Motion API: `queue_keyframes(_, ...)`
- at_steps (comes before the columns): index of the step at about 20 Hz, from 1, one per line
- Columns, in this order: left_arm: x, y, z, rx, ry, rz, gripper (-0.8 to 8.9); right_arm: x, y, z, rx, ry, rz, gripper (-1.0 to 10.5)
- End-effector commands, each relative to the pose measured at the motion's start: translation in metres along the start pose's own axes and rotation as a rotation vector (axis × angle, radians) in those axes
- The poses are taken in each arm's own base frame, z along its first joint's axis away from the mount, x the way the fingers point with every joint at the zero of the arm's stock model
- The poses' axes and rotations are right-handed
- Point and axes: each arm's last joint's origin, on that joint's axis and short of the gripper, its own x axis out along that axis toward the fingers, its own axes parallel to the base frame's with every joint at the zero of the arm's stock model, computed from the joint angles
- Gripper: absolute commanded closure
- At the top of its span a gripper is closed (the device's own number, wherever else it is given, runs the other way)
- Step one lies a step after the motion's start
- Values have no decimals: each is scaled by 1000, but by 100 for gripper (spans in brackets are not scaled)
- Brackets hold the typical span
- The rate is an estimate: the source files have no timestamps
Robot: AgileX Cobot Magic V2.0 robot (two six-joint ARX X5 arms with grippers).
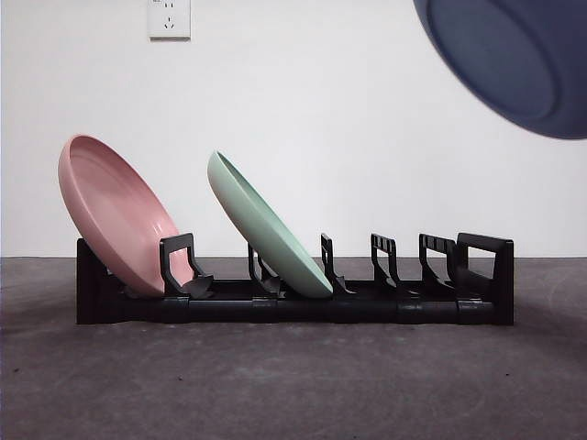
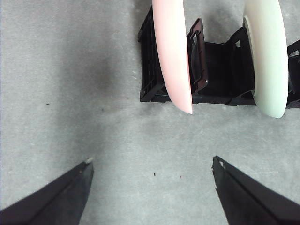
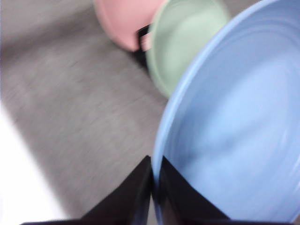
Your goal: Place the plate
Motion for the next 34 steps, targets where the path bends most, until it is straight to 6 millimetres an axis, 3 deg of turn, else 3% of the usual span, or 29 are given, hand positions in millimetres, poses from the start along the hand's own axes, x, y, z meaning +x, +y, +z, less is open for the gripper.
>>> queue_keyframes(1,-3,-2,5,14,-24,-8,407,5,13,-5,-98,81,46,937)
queue_keyframes(5,-3,-2,5,14,-23,-8,407,28,44,-8,-257,222,160,937)
queue_keyframes(10,-3,-2,5,14,-23,-8,407,85,85,-3,-413,351,235,937)
queue_keyframes(16,-3,-2,5,14,-23,-8,407,148,107,-9,-520,455,206,937)
queue_keyframes(21,-3,-2,5,18,-24,-8,407,188,116,-19,-581,493,202,937)
queue_keyframes(28,-3,-2,5,18,-23,-8,407,214,119,-33,-619,581,143,930)
queue_keyframes(32,-3,-2,5,18,-23,-8,407,213,120,-35,-603,595,139,760)
queue_keyframes(34,-3,-2,5,18,-23,-8,407,209,120,-30,-566,611,151,735)
